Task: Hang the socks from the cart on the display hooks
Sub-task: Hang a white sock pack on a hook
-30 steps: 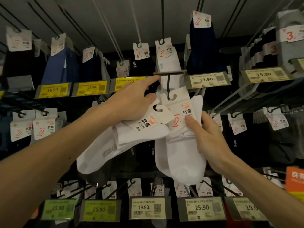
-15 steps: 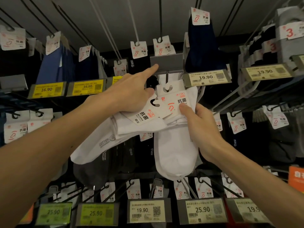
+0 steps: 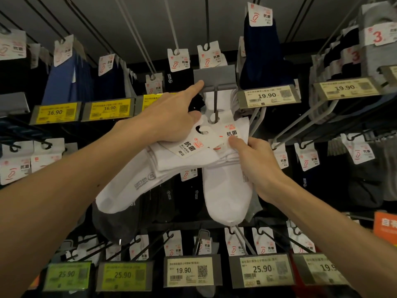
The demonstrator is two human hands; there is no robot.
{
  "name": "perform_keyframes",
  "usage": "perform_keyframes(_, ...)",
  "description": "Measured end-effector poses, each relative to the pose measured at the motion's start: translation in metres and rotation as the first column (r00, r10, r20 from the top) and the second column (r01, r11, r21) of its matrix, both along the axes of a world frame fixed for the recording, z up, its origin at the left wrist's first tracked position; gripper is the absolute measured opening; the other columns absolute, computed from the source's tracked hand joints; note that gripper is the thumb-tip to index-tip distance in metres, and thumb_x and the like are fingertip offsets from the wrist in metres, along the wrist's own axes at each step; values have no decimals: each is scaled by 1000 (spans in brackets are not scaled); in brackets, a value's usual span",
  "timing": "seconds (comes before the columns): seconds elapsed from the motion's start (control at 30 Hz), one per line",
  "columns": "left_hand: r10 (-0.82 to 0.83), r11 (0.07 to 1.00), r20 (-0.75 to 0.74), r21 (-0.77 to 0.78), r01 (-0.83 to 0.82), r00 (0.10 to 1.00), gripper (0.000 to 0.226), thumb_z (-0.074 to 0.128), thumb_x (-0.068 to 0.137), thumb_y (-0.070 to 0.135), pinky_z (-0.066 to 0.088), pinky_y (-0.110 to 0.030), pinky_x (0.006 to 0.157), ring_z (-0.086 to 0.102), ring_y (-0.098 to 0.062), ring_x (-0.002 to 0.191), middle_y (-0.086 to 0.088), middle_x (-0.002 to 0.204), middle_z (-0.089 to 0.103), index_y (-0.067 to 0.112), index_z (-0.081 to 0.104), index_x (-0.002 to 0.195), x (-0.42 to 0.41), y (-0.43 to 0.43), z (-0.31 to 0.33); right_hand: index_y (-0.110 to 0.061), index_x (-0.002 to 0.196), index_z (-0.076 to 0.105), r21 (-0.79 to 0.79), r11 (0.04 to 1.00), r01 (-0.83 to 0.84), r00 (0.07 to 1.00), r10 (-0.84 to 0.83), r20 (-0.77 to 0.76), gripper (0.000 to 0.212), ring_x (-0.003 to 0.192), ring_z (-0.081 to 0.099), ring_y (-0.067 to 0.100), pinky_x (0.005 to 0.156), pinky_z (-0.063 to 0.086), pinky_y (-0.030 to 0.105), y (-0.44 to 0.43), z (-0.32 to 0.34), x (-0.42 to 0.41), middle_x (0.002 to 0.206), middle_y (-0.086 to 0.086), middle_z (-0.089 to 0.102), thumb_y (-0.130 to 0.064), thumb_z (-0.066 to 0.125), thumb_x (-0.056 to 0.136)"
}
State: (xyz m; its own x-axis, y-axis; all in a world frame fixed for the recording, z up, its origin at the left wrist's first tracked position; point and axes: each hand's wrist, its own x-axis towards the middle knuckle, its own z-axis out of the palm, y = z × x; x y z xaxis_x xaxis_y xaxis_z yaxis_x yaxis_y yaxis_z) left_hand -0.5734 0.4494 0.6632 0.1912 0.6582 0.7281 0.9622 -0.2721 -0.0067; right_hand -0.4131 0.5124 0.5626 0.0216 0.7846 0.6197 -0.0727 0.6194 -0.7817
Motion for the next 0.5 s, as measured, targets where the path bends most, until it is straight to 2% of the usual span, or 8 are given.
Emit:
perform_keyframes(0.03, 0, 1000, 4, -1, 0, 1000, 67, 45, 105, 35, 40, -32, 82, 54, -18, 94, -6, 131, 55, 41, 3, 157, 0, 1, 0, -20, 105, 68, -6, 1000, 8, 1000, -8, 5, 20, 91, 73, 17, 86, 59, 41, 3, -1, -1, 99, -4, 76, -35, 56, 100)
perform_keyframes(0.13, -7, 1000, 8, -3, 7, 1000, 69, 46, 105, 36, 42, -34, 80, 53, -18, 88, -7, 124, 59, 41, 2, 158, -1, 4, -1, -23, 103, 66, -33, 999, 17, 999, -16, 47, 17, 93, 72, 15, 83, 59, 37, 7, -7, -2, 101, -5, 75, -37, 56, 100)
perform_keyframes(0.23, -13, 1000, 22, 3, 13, 1000, 67, 44, 105, 39, 41, -33, 87, 53, -22, 101, -8, 136, 55, 41, 2, 157, -1, 4, -4, -18, 122, 62, -40, 997, 59, 992, -54, 114, 32, 96, 68, 11, 79, 55, 28, 10, -15, 0, 110, -7, 70, -39, 57, 99)
perform_keyframes(0.3, -32, 999, 33, 16, 31, 999, 66, 42, 105, 40, 45, -36, 90, 53, -21, 99, -10, 129, 59, 40, 2, 158, 0, 5, -6, -21, 131, 53, 16, 981, 195, 972, -195, 130, 41, 102, 60, 9, 74, 48, 24, 7, -23, 1, 112, -10, 61, -44, 57, 97)
perform_keyframes(0.37, -53, 998, 54, 31, 52, 997, 65, 42, 105, 40, 47, -41, 83, 56, -22, 91, -10, 113, 63, 40, 3, 158, 0, 8, -8, -33, 124, 46, 169, 932, 321, 937, -339, 89, 36, 110, 54, 12, 83, 49, 30, -4, -34, 1, 115, -9, 54, -50, 58, 94)
perform_keyframes(0.43, -69, 996, 81, 55, 64, 994, 65, 43, 105, 39, 41, -39, 72, 54, -24, 90, -7, 104, 61, 39, 5, 158, 1, 11, -11, -45, 111, 41, 291, 928, 235, 962, -264, 65, 29, 101, 55, 2, 83, 49, 28, -25, -40, -2, 108, -13, 55, -58, 55, 89)
perform_keyframes(0.5, -97, 991, 129, 102, 84, 987, 64, 44, 105, 38, 39, -37, 77, 52, -25, 100, -6, 111, 61, 37, 9, 158, 4, 15, -14, -50, 108, 39, 284, 957, 53, 987, -94, 133, 37, 94, 59, -6, 77, 50, 20, -45, -39, -10, 100, -19, 62, -66, 54, 78)
